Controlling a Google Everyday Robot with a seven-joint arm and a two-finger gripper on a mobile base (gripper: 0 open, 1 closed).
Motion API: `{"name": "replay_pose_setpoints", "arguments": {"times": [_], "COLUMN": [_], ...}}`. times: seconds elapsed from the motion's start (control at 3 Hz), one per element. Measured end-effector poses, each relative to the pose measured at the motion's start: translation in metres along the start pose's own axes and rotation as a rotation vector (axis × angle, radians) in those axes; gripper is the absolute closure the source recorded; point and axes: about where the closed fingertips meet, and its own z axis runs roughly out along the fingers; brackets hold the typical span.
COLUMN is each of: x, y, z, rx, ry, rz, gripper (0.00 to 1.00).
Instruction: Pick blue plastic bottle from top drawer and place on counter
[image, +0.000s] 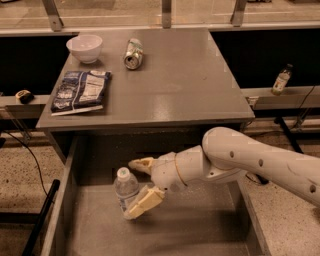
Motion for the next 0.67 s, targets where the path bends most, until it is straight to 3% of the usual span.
{"name": "replay_pose_setpoints", "arguments": {"times": [0.33,0.67], "x": [0.004,-0.009], "y": [-0.002,0.0], "z": [0.005,0.006], "rx": [-0.004,-0.039], "ry": [-0.069,-0.174], "rz": [0.019,0.023], "gripper": [0.41,0.64]}}
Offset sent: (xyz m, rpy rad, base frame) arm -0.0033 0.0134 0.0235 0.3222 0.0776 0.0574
